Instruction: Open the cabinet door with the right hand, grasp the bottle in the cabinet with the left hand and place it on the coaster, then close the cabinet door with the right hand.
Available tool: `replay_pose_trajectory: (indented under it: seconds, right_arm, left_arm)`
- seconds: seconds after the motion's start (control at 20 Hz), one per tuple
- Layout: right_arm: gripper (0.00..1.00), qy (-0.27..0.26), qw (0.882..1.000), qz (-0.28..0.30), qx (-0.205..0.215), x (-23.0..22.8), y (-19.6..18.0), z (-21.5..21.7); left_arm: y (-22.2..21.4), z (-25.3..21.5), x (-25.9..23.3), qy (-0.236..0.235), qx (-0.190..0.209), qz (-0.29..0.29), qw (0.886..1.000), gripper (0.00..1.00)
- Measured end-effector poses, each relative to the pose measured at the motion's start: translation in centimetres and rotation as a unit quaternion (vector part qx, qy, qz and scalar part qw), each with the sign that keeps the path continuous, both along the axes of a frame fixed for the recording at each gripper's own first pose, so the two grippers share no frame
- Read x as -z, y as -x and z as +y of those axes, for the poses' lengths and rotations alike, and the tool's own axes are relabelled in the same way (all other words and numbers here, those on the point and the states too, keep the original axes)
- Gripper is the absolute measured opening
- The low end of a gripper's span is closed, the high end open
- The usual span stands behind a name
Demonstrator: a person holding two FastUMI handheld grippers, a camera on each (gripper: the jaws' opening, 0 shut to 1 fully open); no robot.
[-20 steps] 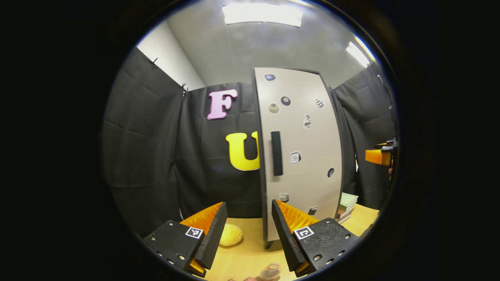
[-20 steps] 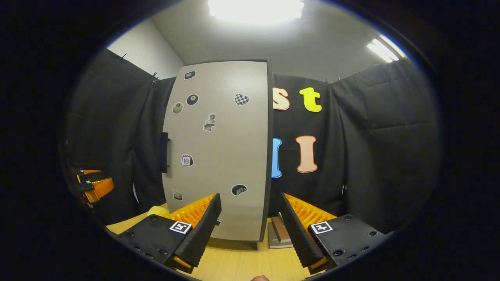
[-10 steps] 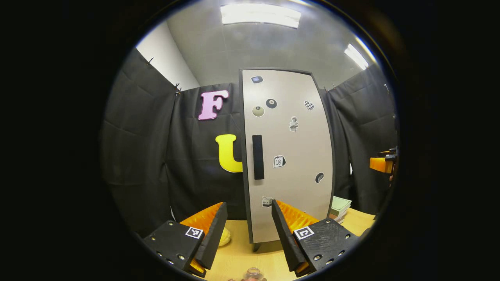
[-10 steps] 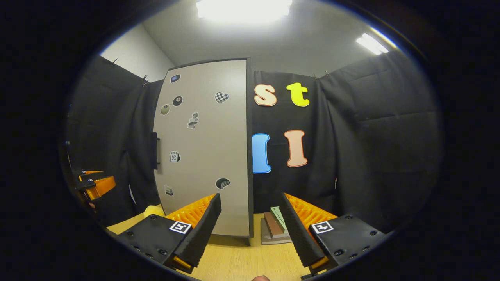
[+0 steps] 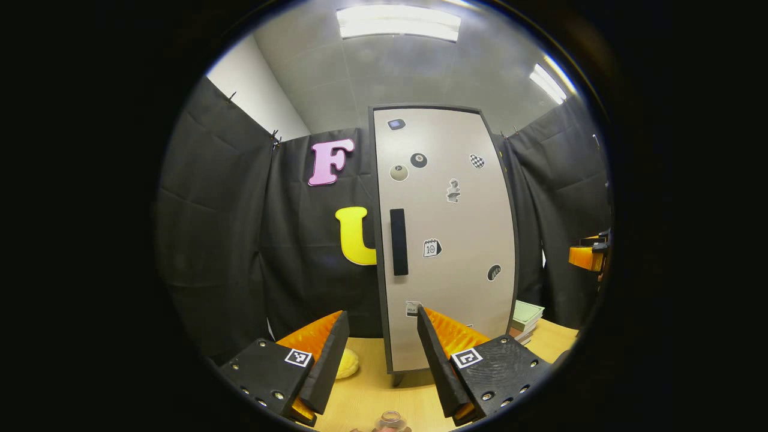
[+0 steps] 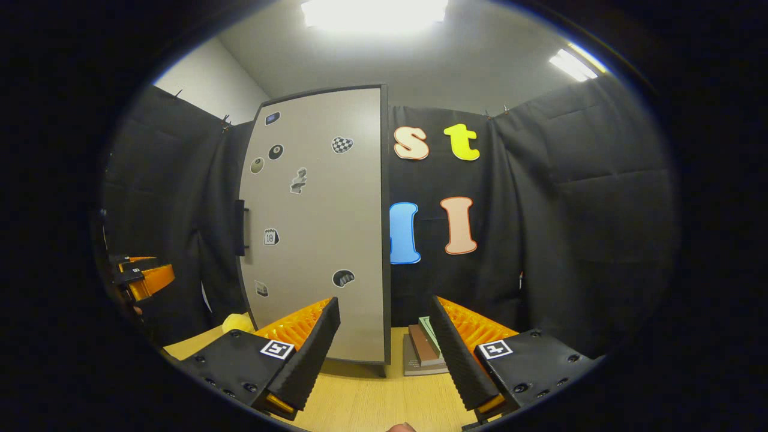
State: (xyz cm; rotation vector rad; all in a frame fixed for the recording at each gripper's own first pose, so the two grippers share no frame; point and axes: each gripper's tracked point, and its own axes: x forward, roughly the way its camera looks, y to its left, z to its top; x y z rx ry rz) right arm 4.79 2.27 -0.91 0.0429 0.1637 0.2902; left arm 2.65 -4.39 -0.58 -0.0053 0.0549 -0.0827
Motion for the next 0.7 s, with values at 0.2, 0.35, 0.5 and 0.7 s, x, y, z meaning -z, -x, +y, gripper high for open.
replay_pose_trajectory:
  seconds: [0.2, 0.35, 0.5, 0.7]
  right_arm:
    - [0.93, 0.000, 1.000, -0.002, -0.001, -0.07, -0.04, -0.02]
    - [0.96, 0.002, 1.000, -0.003, 0.001, -0.17, -0.12, -0.04]
    - [0.93, 0.004, 1.000, -0.007, 0.002, -0.28, -0.15, -0.10]
    - [0.93, 0.003, 1.000, -0.009, 0.002, -0.44, -0.04, 0.11]
  left_arm:
    - [-0.07, -0.04, 0.05, -0.001, -0.003, 0.000, 1.000, 0.66]
    - [0.09, -0.06, 0.03, -0.001, -0.005, 0.000, 1.000, 0.66]
    - [0.16, -0.12, -0.06, -0.001, -0.004, -0.001, 1.000, 0.66]
    - [0.18, 0.06, -0.23, 0.001, -0.003, 0.000, 1.000, 0.66]
